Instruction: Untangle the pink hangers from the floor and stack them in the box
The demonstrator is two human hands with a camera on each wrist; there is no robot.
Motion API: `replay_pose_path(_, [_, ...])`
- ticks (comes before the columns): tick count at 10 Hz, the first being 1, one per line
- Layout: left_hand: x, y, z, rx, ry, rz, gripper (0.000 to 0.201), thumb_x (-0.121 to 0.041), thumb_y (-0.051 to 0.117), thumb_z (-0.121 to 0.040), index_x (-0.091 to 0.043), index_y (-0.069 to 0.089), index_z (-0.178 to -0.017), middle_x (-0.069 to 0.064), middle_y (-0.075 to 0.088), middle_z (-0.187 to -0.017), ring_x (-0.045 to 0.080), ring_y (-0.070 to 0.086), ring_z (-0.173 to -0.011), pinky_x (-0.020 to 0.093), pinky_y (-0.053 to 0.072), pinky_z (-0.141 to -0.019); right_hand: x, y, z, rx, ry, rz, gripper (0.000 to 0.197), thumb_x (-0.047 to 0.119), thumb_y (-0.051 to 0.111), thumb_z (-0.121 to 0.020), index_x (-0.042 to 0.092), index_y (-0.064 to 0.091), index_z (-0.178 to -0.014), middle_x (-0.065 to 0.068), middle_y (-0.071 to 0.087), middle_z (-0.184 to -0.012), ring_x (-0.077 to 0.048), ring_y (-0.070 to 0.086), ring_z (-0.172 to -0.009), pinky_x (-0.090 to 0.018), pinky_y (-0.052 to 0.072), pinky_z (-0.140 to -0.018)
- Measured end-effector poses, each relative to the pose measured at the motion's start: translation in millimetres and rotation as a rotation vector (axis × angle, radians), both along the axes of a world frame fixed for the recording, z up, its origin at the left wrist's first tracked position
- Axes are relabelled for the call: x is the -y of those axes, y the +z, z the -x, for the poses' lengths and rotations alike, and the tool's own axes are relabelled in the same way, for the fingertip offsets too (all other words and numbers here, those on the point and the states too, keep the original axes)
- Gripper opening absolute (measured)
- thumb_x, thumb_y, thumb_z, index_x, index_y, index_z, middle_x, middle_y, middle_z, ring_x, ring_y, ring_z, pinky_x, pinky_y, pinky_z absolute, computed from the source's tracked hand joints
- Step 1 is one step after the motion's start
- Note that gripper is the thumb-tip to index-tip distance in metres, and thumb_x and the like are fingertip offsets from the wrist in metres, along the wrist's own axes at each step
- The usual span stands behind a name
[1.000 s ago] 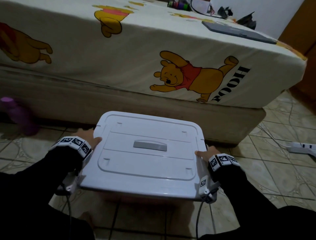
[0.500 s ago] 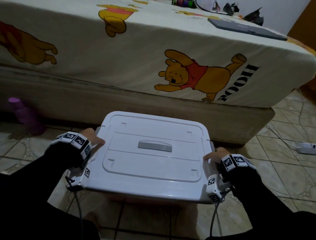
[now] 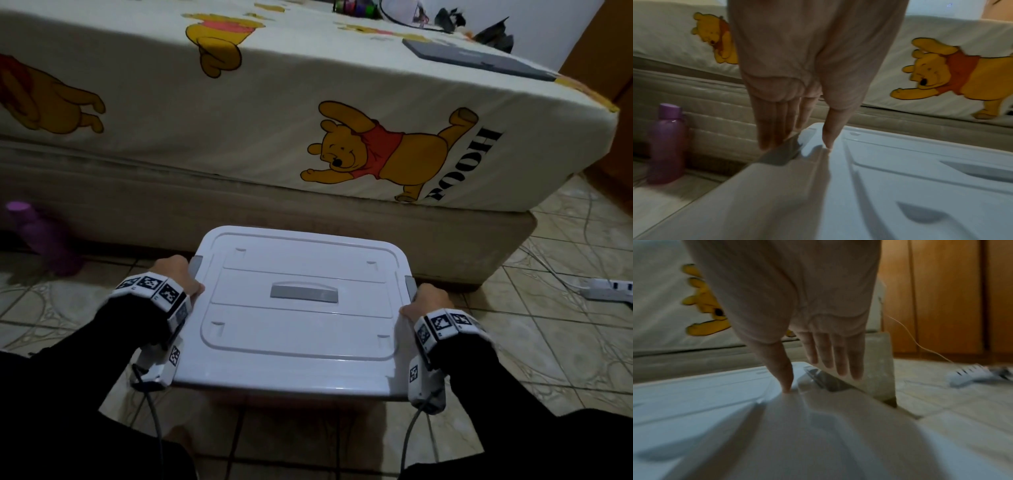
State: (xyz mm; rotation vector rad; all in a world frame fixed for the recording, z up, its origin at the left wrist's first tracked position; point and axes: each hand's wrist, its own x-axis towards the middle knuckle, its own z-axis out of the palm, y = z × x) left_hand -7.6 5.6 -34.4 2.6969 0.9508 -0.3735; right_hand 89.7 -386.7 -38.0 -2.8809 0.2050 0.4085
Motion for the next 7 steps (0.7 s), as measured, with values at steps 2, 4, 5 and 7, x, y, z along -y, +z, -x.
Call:
replay_pose_path(2, [39, -13, -15, -0.041, -0.352, 0.025, 0.078, -0.055, 0.054, -0.089, -0.009, 0.029, -0.146, 0.015, 0.033, -0.15, 0.031, 0.032, -0.137, 0.038, 0.033, -0.109, -36, -4, 13, 0.055, 0.324, 0.003, 0.052, 0.033, 0.062, -0.084, 0.009, 0.047, -0.129, -0.011, 0.047, -0.136, -0.028, 0.043, -0.127, -0.042, 0.035, -0.107])
replay_pose_path(4, [65, -31, -11, -0.15, -0.312, 0.033, 0.099, -0.076, 0.052, -0.076, -0.033, 0.004, -0.152, 0.015, -0.011, -0.159, 0.04, -0.002, -0.145, 0.056, 0.013, -0.115, -53, -9, 18, -0.055, 0.38, 0.028, 0.057, 0.038, 0.054, -0.091, 0.017, 0.035, -0.139, -0.007, 0.019, -0.155, -0.027, 0.021, -0.141, -0.055, 0.024, -0.111])
replay_pose_path(5, [65, -28, -15, -0.139, -0.301, 0.046, 0.098, -0.075, 0.052, -0.076, -0.033, 0.006, -0.152, 0.014, -0.01, -0.159, 0.04, -0.001, -0.145, 0.056, 0.013, -0.115, -55, -5, 12, -0.089, 0.366, 0.014, 0.056, 0.038, 0.055, -0.09, 0.017, 0.036, -0.139, -0.008, 0.019, -0.155, -0.027, 0.024, -0.14, -0.055, 0.028, -0.109])
replay_pose_path(7, [63, -11, -28, 0.087, -0.304, 0.124, 0.077, -0.059, 0.057, -0.085, -0.016, 0.032, -0.145, 0.012, 0.035, -0.15, 0.031, 0.035, -0.135, 0.042, 0.033, -0.108, -56, 3, 0, 0.03, 0.337, -0.064, 0.046, 0.034, 0.058, -0.089, 0.012, 0.05, -0.128, -0.009, 0.05, -0.134, -0.027, 0.049, -0.121, -0.041, 0.041, -0.101])
